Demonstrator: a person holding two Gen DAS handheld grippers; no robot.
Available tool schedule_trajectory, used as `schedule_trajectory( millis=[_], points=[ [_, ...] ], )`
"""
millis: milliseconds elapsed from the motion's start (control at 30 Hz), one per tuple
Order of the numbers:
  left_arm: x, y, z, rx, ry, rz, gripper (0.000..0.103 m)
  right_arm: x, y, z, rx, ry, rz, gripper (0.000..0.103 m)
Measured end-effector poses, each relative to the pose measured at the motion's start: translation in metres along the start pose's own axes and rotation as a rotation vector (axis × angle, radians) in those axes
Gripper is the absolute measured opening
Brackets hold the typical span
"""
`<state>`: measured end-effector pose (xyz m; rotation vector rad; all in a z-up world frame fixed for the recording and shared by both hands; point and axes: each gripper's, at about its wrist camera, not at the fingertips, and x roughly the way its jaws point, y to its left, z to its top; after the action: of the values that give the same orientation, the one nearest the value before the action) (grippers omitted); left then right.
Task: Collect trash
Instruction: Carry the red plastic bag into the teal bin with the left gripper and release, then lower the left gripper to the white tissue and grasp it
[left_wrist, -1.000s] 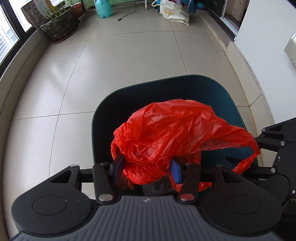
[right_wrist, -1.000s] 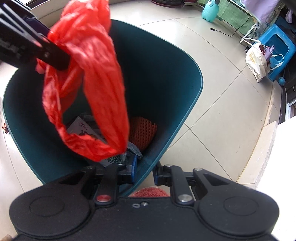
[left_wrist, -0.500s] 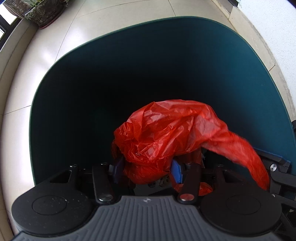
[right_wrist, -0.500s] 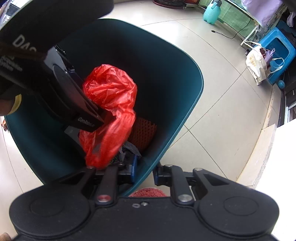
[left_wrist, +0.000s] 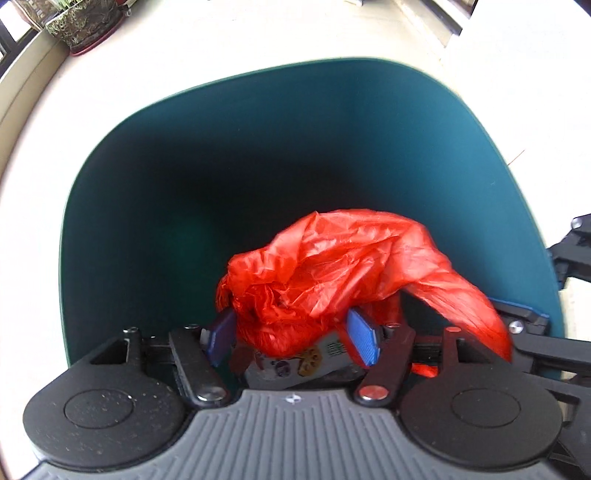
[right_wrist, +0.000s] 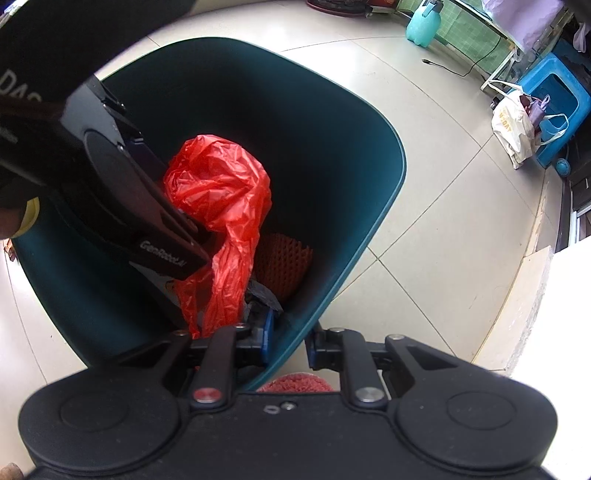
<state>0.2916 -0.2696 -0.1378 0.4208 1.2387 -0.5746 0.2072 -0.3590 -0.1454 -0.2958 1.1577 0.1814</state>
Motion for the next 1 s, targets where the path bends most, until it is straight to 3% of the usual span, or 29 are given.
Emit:
schedule_trajectory(
  millis=[267, 500, 667, 833, 1000],
  points=[
    [-0.04, 0.013, -0.017, -0.006, -0.091, -0.078, 0.067, 0.001, 0.0, 0.0, -0.004, 0.006, 0.001, 0.017],
    [-0.119, 0.016, -0.052, 0.066, -0.232, -0.09, 0.067, 0.003, 0.0, 0.002, -0.005, 0.008, -0.001, 0.017],
    [-0.157, 0.047, -0.083, 0.035, -0.313, -0.076, 0.079, 0.004, 0.0, 0.001, -0.007, 0.008, -0.002, 0.017],
    [-0.156, 0.088, -0.109, -0.055, -0.306, -0.012, 0.079, 0.004, -0.001, 0.0, -0.006, 0.011, 0.0, 0.017],
    [-0.114, 0.134, -0.14, -0.18, -0.191, 0.014, 0.08, 0.005, 0.0, 0.002, -0.007, 0.014, -0.003, 0.017]
  ],
)
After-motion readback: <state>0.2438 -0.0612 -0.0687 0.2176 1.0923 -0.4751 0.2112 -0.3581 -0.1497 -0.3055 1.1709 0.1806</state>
